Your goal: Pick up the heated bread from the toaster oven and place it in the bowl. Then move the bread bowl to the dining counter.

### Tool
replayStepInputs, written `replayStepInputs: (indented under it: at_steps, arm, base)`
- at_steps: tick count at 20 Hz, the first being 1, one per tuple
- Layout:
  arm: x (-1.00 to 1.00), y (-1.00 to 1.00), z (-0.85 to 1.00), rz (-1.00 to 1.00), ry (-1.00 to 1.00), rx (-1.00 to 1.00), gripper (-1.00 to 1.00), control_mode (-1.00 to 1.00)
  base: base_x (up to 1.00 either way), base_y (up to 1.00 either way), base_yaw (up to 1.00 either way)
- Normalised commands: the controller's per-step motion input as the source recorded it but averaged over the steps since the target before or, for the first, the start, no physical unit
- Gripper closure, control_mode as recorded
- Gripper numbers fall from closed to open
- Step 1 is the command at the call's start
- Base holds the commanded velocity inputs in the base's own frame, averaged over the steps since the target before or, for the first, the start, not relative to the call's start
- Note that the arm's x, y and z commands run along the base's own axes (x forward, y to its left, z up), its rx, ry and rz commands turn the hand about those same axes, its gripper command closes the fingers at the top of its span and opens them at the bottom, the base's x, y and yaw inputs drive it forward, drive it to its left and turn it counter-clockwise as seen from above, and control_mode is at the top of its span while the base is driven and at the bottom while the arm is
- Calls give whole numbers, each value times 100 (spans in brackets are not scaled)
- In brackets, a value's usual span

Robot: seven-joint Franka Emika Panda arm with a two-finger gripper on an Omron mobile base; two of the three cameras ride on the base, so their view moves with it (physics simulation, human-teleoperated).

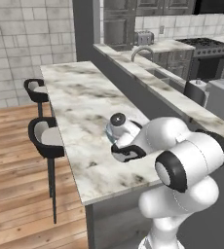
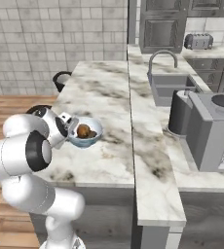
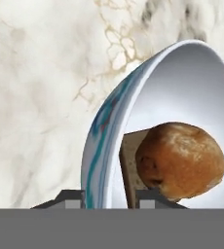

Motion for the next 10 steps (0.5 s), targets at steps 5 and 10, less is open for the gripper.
replayStepInputs:
  at_steps: [5, 10]
  arm:
    - [-59, 49, 34, 0, 0, 0, -100, -100]
    - [-100, 45, 92, 0, 0, 0, -100, -100]
  base:
    - [0, 0, 0]
    - [0, 0, 0]
